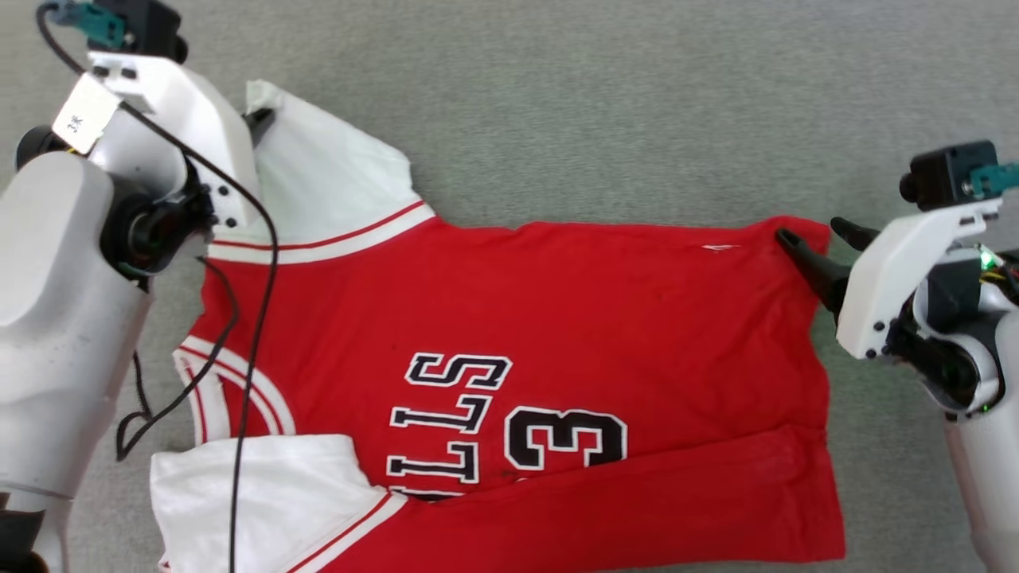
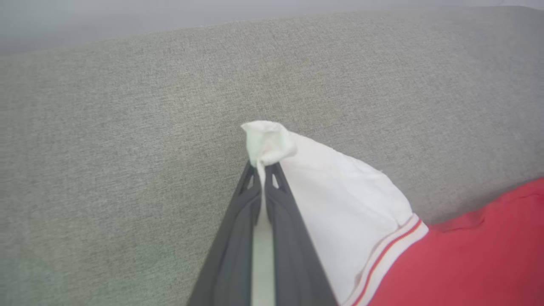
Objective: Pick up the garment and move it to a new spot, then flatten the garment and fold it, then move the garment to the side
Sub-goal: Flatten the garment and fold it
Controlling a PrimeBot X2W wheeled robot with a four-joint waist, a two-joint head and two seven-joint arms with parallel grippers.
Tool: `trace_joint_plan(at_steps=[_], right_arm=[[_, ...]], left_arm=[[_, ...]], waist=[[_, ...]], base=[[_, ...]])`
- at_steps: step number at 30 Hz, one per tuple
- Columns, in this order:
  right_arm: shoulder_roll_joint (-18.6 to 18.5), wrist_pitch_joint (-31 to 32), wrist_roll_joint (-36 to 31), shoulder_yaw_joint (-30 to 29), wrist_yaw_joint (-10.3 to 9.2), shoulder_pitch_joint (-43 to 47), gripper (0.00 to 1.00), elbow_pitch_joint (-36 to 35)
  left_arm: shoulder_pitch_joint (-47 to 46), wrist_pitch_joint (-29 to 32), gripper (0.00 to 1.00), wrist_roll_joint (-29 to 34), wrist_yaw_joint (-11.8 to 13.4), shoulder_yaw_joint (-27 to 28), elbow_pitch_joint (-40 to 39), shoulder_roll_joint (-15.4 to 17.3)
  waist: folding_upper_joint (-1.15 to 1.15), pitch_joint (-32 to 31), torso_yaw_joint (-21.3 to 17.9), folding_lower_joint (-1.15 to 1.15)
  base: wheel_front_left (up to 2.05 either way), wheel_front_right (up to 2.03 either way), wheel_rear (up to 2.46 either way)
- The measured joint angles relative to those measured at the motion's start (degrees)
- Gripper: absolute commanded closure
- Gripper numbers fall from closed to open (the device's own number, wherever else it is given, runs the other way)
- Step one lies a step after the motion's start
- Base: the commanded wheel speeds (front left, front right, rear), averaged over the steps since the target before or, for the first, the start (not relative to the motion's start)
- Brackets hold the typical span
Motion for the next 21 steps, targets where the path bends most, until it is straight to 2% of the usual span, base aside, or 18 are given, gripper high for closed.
trace_joint_plan(at_steps=[2, 3, 5, 8, 9, 13, 21], right_arm=[[-1.1, 2.9, 0.2, 1.7, 0.00, -2.0, 0.00, 1.8], [-1.9, 7.3, 0.5, 4.0, 0.00, -4.3, 0.00, 5.5], [-2.5, 11.0, 1.0, 5.2, 0.00, -5.8, 0.00, 8.0], [-3.2, 15.1, 1.6, 6.6, -0.09, -7.6, 0.89, 10.1], [-3.4, 15.8, 2.0, 7.0, -0.10, -7.9, 1.00, 10.5], [-3.6, 16.2, 2.5, 8.0, -0.07, -8.8, 1.00, 11.5], [-3.5, 9.3, 1.9, 4.9, 0.00, -7.8, 1.00, 7.8]], left_arm=[[-0.3, -0.7, 1.00, 0.3, 0.0, -0.2, -0.7, -0.6], [-0.6, -1.3, 1.00, 0.5, -0.1, -0.5, -1.2, -1.1], [-0.7, -1.8, 1.00, 0.6, -0.2, -0.6, -1.4, -1.5], [-0.6, -2.3, 1.00, 0.5, -0.4, -0.7, -1.4, -1.9], [-0.6, -2.6, 1.00, 0.4, -0.4, -0.6, -1.4, -1.9], [0.0, -3.5, 1.00, -0.1, -0.7, -0.5, -1.1, -1.8], [5.3, -8.1, 1.00, -2.5, -1.4, 1.4, -1.8, -1.1]], waist=[[0.00, 0.4, 1.1, 0.00], [0.00, 1.1, 2.3, 0.00], [0.00, 1.5, 2.9, -0.01], [0.00, 1.8, 3.7, -0.01], [0.00, 1.9, 3.9, -0.01], [0.00, 1.6, 4.2, -0.01], [0.00, -2.0, 4.9, -0.01]], base=[[0.00, 0.00, 0.00], [0.00, 0.00, 0.00], [0.00, 0.00, 0.00], [0.00, 0.00, 0.00], [0.00, 0.00, 0.00], [0.00, 0.00, 0.00], [0.00, 0.00, 0.00]])
